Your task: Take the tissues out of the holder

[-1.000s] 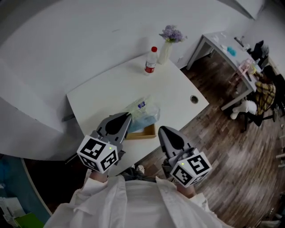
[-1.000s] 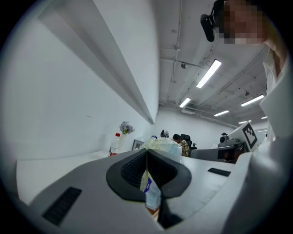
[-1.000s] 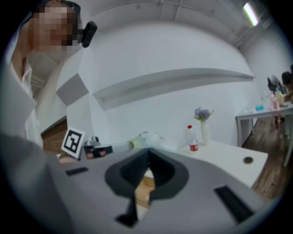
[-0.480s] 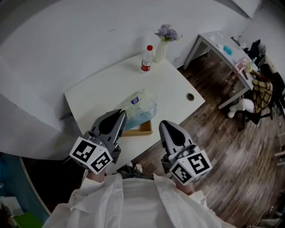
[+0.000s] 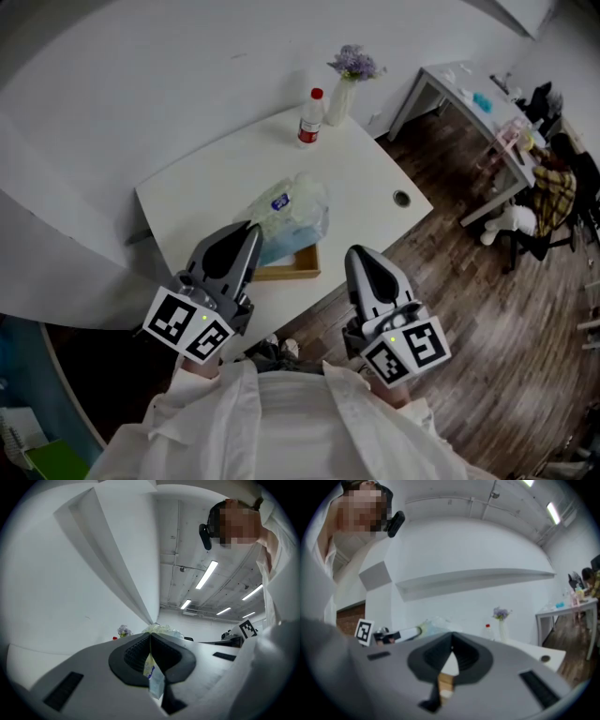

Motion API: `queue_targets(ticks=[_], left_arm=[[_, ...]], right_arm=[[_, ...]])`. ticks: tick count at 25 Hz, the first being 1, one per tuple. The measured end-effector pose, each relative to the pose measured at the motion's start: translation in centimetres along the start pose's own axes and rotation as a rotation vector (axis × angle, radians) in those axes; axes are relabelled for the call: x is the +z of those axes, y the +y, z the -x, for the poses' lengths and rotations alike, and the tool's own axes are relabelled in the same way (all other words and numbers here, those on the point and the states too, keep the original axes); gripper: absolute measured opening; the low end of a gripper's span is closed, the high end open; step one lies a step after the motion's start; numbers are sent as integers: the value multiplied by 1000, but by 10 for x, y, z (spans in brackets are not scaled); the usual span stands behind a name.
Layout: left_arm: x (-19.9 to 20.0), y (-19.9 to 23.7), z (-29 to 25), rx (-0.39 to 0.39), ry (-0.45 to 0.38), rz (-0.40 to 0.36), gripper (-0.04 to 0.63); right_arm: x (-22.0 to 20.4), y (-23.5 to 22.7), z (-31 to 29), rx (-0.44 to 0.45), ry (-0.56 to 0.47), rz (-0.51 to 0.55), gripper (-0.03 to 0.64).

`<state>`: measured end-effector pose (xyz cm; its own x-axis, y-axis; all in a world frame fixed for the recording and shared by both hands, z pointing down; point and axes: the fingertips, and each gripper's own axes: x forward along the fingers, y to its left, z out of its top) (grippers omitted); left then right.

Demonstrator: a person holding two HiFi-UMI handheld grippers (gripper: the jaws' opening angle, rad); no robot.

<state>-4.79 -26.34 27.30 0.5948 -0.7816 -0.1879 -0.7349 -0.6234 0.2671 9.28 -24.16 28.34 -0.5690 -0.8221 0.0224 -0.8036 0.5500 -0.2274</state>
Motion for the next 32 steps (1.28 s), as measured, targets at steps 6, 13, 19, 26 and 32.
queue_targets(ticks=[6, 13, 19, 26, 32], left_arm=[[4, -1, 4, 6, -30, -2, 17], [8, -2, 5, 15, -49, -26, 17], [6, -3, 2, 9, -48, -37, 17], [6, -3, 2, 8, -59, -32, 17], [2, 0, 2, 3, -48, -28, 17]], right_arm=[[-1, -3, -4, -1, 8, -4, 11], [1, 2, -4, 23, -2, 14, 11], [-2, 2, -5, 29, 9, 24, 11], [0, 2, -8, 34, 10, 48, 11], [2, -3, -8, 19, 13, 59, 11]])
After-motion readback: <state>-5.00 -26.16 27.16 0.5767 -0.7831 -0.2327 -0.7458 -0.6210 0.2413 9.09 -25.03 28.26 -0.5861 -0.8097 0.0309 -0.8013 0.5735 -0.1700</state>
